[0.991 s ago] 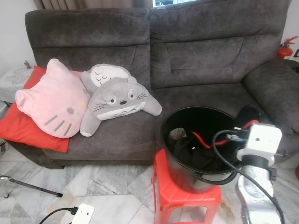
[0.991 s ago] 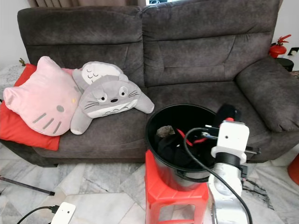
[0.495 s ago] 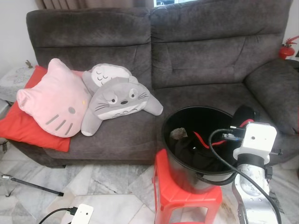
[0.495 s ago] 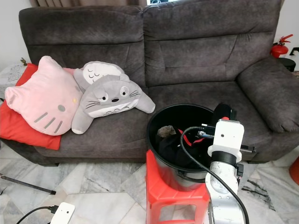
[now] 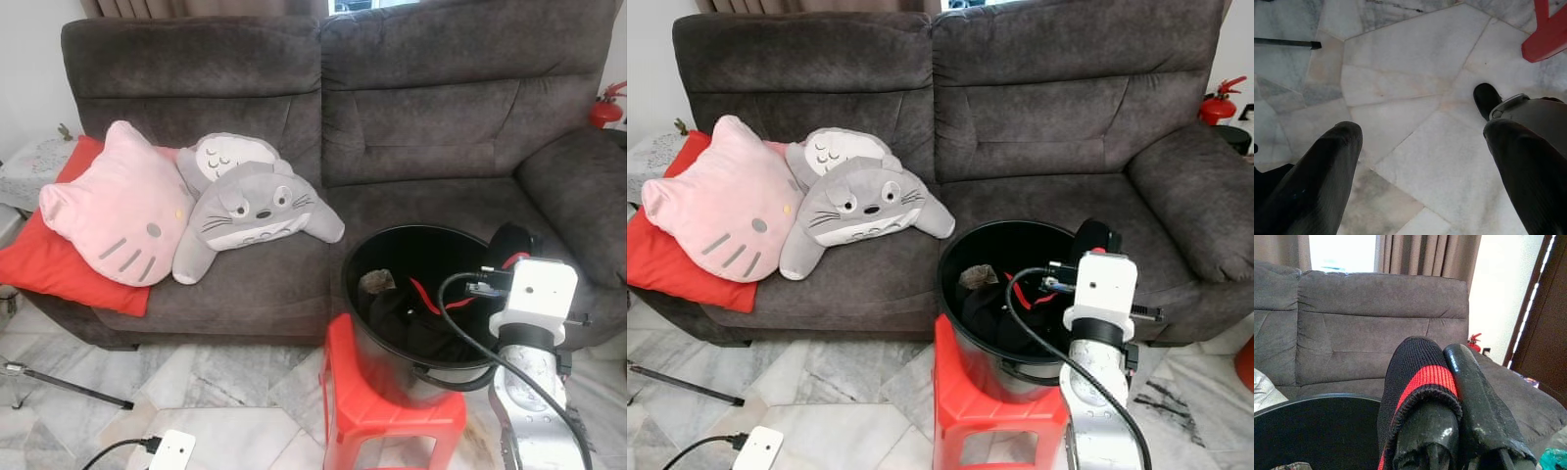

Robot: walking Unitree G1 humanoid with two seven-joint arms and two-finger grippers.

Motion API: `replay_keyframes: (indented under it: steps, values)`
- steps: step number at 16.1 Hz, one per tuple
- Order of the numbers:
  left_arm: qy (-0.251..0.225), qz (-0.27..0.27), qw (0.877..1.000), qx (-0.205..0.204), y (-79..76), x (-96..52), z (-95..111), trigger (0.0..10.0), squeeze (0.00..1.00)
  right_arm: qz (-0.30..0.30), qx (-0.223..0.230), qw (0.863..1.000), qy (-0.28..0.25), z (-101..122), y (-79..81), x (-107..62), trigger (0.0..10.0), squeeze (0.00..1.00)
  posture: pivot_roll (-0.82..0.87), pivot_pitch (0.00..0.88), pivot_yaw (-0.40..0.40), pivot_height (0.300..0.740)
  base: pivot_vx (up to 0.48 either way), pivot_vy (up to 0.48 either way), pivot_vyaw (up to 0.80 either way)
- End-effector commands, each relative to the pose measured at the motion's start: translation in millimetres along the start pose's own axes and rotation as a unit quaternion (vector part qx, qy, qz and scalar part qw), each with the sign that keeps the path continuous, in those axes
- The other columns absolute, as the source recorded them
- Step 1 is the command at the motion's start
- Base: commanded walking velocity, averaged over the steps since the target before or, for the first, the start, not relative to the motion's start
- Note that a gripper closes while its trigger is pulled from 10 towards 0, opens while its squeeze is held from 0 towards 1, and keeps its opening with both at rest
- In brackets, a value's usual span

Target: Hang hanger

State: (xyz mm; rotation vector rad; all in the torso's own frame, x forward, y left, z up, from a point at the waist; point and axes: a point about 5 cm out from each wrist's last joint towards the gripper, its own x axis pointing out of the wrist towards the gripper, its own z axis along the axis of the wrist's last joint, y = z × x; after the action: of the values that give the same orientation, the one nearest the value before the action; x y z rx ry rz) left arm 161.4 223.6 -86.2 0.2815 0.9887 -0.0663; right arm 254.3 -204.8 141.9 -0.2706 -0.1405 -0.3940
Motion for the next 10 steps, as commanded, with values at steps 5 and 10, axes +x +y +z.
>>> replay_keyframes:
  steps: [5,10]
  values:
    - [0.003,-0.001,1.0,-0.011,-3.7,-1.1,-5.6,10.0,0.0,0.011,0.004,1.0,0.002,2.2,6.7,0.1,10.0,0.0,-0.2,0.0,0.07,0.74,0.0,0.0,0.0]
    - [0.005,-0.002,1.0,-0.009,-3.1,-1.5,-6.9,10.0,0.0,0.017,0.009,1.0,0.007,1.5,10.2,-1.3,10.0,0.0,-0.19,0.0,0.078,0.74,-0.1,0.0,0.0]
